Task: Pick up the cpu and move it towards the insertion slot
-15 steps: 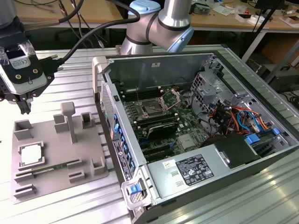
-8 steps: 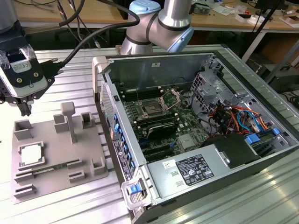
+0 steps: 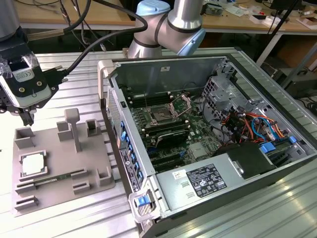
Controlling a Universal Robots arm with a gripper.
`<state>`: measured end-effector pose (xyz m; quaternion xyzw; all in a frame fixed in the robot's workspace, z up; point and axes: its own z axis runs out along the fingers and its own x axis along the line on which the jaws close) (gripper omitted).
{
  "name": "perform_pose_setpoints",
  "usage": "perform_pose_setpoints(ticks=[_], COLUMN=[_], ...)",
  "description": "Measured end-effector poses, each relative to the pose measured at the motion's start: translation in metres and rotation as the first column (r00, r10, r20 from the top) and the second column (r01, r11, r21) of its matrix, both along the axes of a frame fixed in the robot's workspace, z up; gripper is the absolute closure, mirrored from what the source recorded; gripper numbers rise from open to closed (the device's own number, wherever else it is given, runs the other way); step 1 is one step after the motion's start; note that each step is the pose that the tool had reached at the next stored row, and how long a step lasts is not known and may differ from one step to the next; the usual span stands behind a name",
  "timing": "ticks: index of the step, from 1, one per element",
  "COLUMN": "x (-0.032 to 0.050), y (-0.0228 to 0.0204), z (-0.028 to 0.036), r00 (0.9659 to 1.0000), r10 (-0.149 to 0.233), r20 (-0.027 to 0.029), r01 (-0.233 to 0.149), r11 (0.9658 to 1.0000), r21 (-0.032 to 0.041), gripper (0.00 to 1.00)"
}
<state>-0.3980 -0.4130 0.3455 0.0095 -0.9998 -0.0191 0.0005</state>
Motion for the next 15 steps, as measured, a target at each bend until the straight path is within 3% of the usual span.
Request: perform_pose_setpoints(ticks=[15], x=[0.0], y=[-0.0009], z=[-0.0031], r00=[1.0], r10=[0.0], r20=[0.0001], r01=[0.0], r11=[1.0], r21=[0.0], gripper=[0.89])
